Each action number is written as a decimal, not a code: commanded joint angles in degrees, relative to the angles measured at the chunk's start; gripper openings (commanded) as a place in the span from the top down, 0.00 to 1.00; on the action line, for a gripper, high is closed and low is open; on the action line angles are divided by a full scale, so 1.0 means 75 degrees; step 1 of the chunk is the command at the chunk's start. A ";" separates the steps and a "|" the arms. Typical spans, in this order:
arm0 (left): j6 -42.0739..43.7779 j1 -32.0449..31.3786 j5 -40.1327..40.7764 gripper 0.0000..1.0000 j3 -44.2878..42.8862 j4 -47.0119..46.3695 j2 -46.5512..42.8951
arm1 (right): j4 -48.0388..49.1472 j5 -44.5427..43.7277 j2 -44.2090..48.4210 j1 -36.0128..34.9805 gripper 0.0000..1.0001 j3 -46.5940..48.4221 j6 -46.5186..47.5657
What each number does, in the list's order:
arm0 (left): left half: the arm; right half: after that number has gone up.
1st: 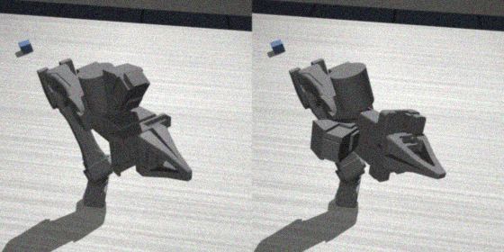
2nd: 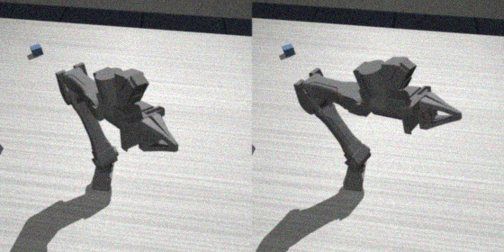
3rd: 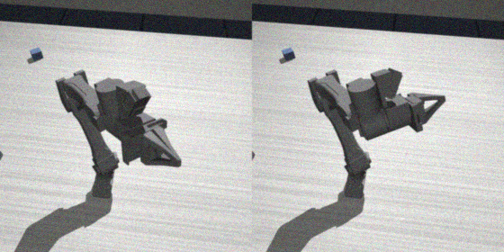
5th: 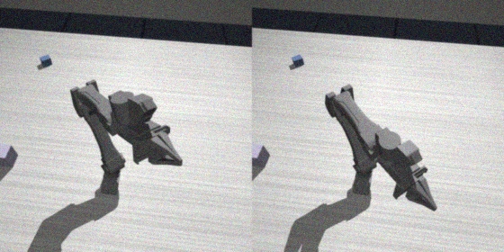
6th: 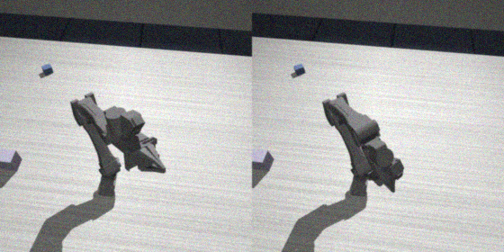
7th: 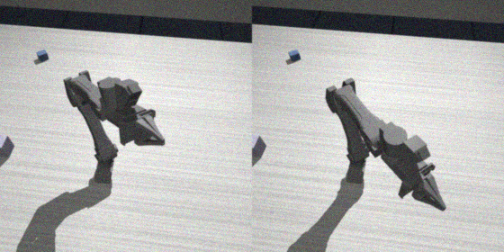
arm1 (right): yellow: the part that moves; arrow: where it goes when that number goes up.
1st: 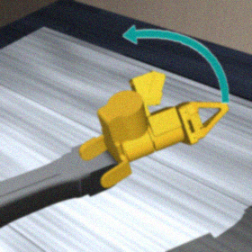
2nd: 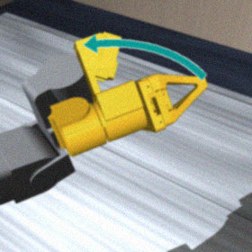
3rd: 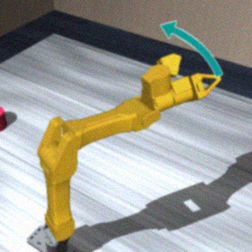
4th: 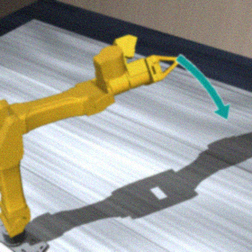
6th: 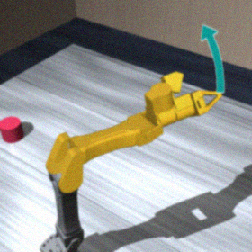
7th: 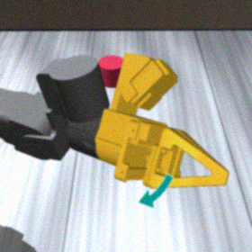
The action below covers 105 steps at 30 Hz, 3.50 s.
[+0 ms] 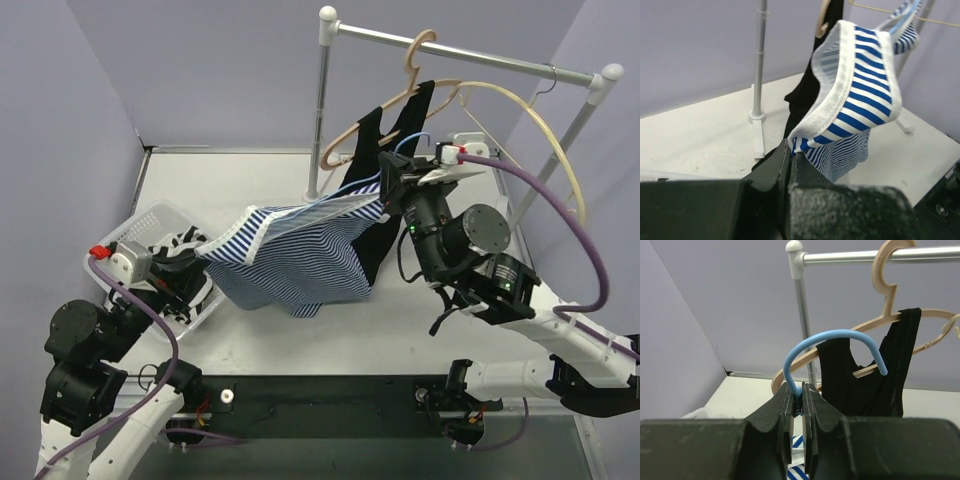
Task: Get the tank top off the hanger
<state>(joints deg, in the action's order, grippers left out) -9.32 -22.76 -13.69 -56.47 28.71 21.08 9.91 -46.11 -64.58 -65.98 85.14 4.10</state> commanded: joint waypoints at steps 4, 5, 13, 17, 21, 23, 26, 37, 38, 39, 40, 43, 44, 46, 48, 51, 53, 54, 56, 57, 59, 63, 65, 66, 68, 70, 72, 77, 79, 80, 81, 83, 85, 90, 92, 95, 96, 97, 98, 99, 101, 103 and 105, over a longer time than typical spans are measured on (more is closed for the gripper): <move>-0.0620 0.0035 0.1170 1.00 -0.0230 -0.0136 0.0283 | 0.0202 0.0719 0.0571 0.0101 1.00 0.0518 -0.0789; -0.0655 0.0035 0.1181 1.00 -0.0101 -0.0148 0.0260 | 0.0213 0.0861 0.0560 0.0101 1.00 0.0577 -0.0955; -0.0656 0.0035 0.1451 1.00 -0.0299 0.0578 0.0716 | 0.0341 0.1389 0.0688 0.0055 1.00 0.0719 -0.1952; -0.0772 0.0035 0.1217 1.00 -0.0101 0.0263 0.0658 | 0.0658 0.2324 0.0653 0.0055 1.00 0.0706 -0.2736; -0.0959 0.0035 0.1052 1.00 0.0204 0.0052 0.0646 | 0.0963 0.3006 0.0630 0.0043 1.00 0.0612 -0.4046; -0.1030 0.0035 0.0982 1.00 0.0310 -0.0101 0.0634 | 0.1069 0.3205 0.0641 0.0055 1.00 0.0519 -0.4307; -0.1101 0.0035 0.0830 1.00 0.0416 -0.0230 0.0658 | 0.1151 0.3498 0.0735 0.0054 1.00 0.0448 -0.4753; -0.0351 0.0035 0.1918 1.00 -0.1341 -0.0019 0.1630 | 0.0423 0.4905 0.1004 0.0171 1.00 0.0357 -0.4084; -0.0339 0.0035 0.2024 1.00 -0.1447 -0.0077 0.1689 | 0.0517 0.4905 0.1086 0.0183 1.00 0.0239 -0.4410; -0.0351 0.0035 0.2199 1.00 -0.1587 -0.0182 0.1736 | 0.0541 0.4824 0.1226 0.0183 1.00 0.0145 -0.4611; -0.0374 0.0035 0.2259 1.00 -0.1658 -0.0218 0.1759 | 0.0576 0.4719 0.1309 0.0183 1.00 0.0016 -0.4914; -0.0491 0.0035 0.2446 1.00 -0.1670 -0.0359 0.1771 | 0.1232 0.4741 0.1555 0.0207 1.00 -0.0687 -0.5760; -0.0515 0.0035 0.2505 1.00 -0.1624 -0.0417 0.1736 | 0.1361 0.4927 0.1567 0.0207 1.00 -0.0758 -0.5842; -0.0550 0.0035 0.2634 1.00 -0.1600 -0.0581 0.1678 | 0.1467 0.5279 0.1521 0.0207 1.00 -0.0619 -0.5937; -0.0527 0.0035 0.2658 1.00 -0.1798 -0.0582 0.1782 | 0.1456 0.5956 0.1497 0.0207 1.00 -0.0466 -0.5937; -0.0410 0.0035 0.2751 1.00 -0.2477 -0.0570 0.2063 | 0.1258 0.6591 0.1567 0.0207 1.00 -0.0431 -0.5809; -0.0037 0.0035 0.3172 1.00 -0.3074 -0.0547 0.2320 | 0.0744 0.6884 0.1591 0.0218 1.00 -0.0326 -0.5294; 0.0128 0.0024 0.3336 1.00 -0.3308 -0.0454 0.2426 | 0.0056 0.6979 0.1614 0.0207 1.00 -0.0314 -0.5142; 0.0572 0.0035 0.3873 1.00 -0.4032 -0.0290 0.2811 | -0.0115 0.6851 0.1928 0.0230 1.00 -0.0733 -0.5105; 0.0726 0.0035 0.4062 1.00 -0.4269 -0.0138 0.2953 | 0.0036 0.6839 0.2035 0.0265 1.00 -0.1025 -0.5163; 0.1112 0.0035 0.4576 1.00 -0.4807 -0.0078 0.3188 | 0.0178 0.6932 0.2281 0.0312 1.00 -0.1507 -0.5338; 0.1722 0.0035 0.5222 1.00 -0.5092 -0.0451 0.3552 | 0.0610 0.6827 0.2563 0.0347 1.00 -0.1871 -0.5714; 0.2154 0.0035 0.5492 1.00 -0.5011 -0.0663 0.3541 | 0.0612 0.6909 0.2680 0.0336 1.00 -0.2035 -0.5843; 0.2319 0.0035 0.5877 1.00 -0.4790 -0.0919 0.3529 | 0.0554 0.6956 0.2727 0.0347 1.00 -0.2071 -0.5913; 0.2903 0.0035 0.6277 1.00 -0.4496 -0.1468 0.3529 | 0.0553 0.7166 0.2762 0.0347 1.00 -0.2176 -0.5960; 0.3280 0.0024 0.6700 1.00 -0.4179 -0.1823 0.3599 | 0.0588 0.7144 0.2797 0.0347 1.00 -0.2212 -0.6019; 0.3434 0.0035 0.6794 1.00 -0.4166 -0.1825 0.3786 | 0.0869 0.7016 0.2879 0.0336 1.00 -0.2317 -0.6054; 0.3095 0.0035 0.6713 1.00 -0.3617 -0.1928 0.3729 | 0.1700 0.7015 0.2880 0.0336 1.00 -0.2189 -0.6171; 0.3025 0.0035 0.6713 1.00 -0.3382 -0.1895 0.3717 | 0.1923 0.7038 0.2868 0.0347 1.00 -0.2083 -0.6171; 0.2862 0.0035 0.6713 1.00 -0.3126 -0.1743 0.3693 | 0.2133 0.7050 0.2856 0.0347 1.00 -0.2013 -0.6102; 0.2756 0.0035 0.6701 1.00 -0.2984 -0.1719 0.3658 | 0.2193 0.7062 0.2821 0.0347 1.00 -0.1943 -0.6055; 0.2545 0.0035 0.6631 1.00 -0.2412 -0.1800 0.3507 | 0.2497 0.7318 0.2740 0.0347 1.00 -0.1697 -0.5880; 0.2439 0.0035 0.6630 1.00 -0.2128 -0.1824 0.3424 | 0.2616 0.7483 0.2681 0.0336 1.00 -0.1359 -0.5669; 0.2052 0.0035 0.6444 1.00 -0.1625 -0.1672 0.3248 | 0.2604 0.7531 0.2552 0.0347 1.00 -0.0853 -0.5397; 0.2016 0.0035 0.6443 1.00 -0.1483 -0.1718 0.3201 | 0.2267 0.7332 0.2517 0.0347 1.00 -0.0655 -0.5596; 0.2179 0.0047 0.6665 1.00 -0.1342 -0.1730 0.3294 | 0.0994 0.6455 0.2586 0.0347 1.00 -0.0327 -0.5983; 0.2227 0.0047 0.6712 1.00 -0.1307 -0.1719 0.3341 | 0.0674 0.5652 0.2622 0.0347 1.00 -0.0290 -0.6030; 0.2251 0.0047 0.6852 1.00 -0.1226 -0.1719 0.3353 | 0.0531 0.5377 0.2692 0.0347 1.00 -0.0336 -0.6066; 0.2204 0.0035 0.6969 1.00 -0.1179 -0.1649 0.3376 | 0.0692 0.5049 0.2901 0.0347 1.00 -0.0476 -0.6136; 0.2088 0.0035 0.7191 1.00 -0.1166 -0.1544 0.3388 | 0.0903 0.4547 0.3008 0.0347 1.00 -0.0907 -0.6148; 0.1621 0.0093 0.7764 1.00 -0.1236 -0.1100 0.3470 | 0.1138 0.4204 0.3172 0.0347 1.00 -0.1063 -0.6172; 0.1501 0.0268 0.7814 1.00 -0.1271 -0.0969 0.3494 | 0.1128 0.4179 0.3103 0.0347 1.00 -0.0912 -0.6183; 0.1396 0.0375 0.7872 1.00 -0.1482 -0.0829 0.3575 | 0.1139 0.4226 0.2834 0.0347 1.00 -0.0771 -0.6381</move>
<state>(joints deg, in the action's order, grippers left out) 4.32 -22.22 39.29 -65.65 19.79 47.20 11.51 -9.13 -42.33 -63.72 77.03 -41.32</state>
